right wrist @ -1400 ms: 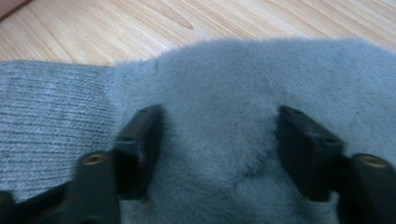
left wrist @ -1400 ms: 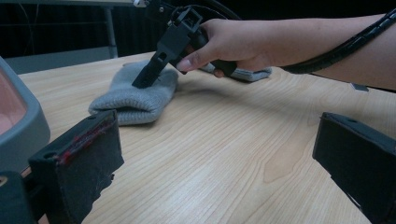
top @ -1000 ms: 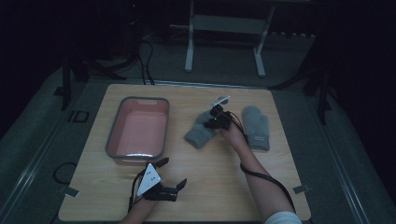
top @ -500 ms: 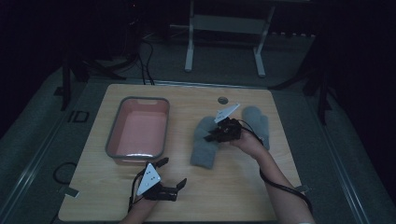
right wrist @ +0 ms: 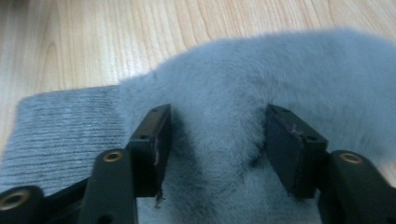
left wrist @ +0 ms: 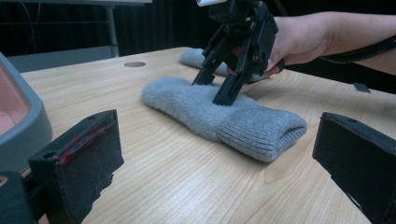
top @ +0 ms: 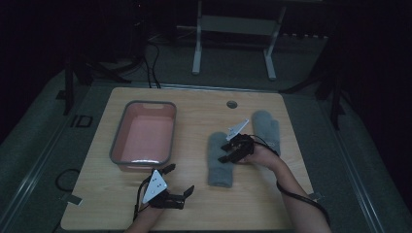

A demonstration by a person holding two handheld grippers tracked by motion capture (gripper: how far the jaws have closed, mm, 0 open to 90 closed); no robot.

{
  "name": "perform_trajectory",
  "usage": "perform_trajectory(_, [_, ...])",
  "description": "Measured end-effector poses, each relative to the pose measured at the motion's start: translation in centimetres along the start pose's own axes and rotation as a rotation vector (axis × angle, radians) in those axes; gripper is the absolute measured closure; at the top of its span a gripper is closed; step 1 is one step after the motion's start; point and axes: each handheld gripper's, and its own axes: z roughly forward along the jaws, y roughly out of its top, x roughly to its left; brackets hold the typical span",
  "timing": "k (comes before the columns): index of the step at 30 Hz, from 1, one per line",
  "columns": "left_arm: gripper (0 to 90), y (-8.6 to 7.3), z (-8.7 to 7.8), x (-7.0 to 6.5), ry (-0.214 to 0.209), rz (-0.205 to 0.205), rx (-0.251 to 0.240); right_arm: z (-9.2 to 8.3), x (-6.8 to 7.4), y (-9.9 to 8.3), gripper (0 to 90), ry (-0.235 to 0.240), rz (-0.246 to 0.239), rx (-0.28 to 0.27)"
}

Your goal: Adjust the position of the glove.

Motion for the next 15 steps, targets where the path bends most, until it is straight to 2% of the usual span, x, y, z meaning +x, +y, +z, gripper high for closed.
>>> perform_trajectory(4, [1.6, 0.0, 0.0, 0.0, 0.000, 0.000, 0.001, -0.2, -0.2, -0.4, 35.3, -0.007, 0.024, -0.024])
perform_trajectory(8, [1.6, 0.0, 0.0, 0.0, 0.000, 0.001, 0.000, -0.8, -0.2, -0.4, 28.2, -0.036, 0.029, -0.042])
perform_trajectory(9, [1.6, 0.0, 0.0, 0.0, 0.000, 0.001, 0.001, -1.2, -0.1, -0.4, 25.4, -0.064, 0.048, -0.058])
perform_trajectory(11, [1.6, 0.0, 0.0, 0.0, 0.000, 0.000, 0.000, -2.0, -0.2, -0.5, 22.7, -0.070, 0.096, -0.087])
perform_trajectory(13, [1.6, 0.0, 0.0, 0.0, 0.000, 0.001, 0.000, -3.3, -0.4, -0.8, 20.7, -0.114, 0.154, -0.121])
perform_trajectory(15, [1.6, 0.0, 0.0, 0.0, 0.002, 0.003, -0.001, -4.4, -0.6, -1.2, 20.0, -0.156, 0.183, -0.146])
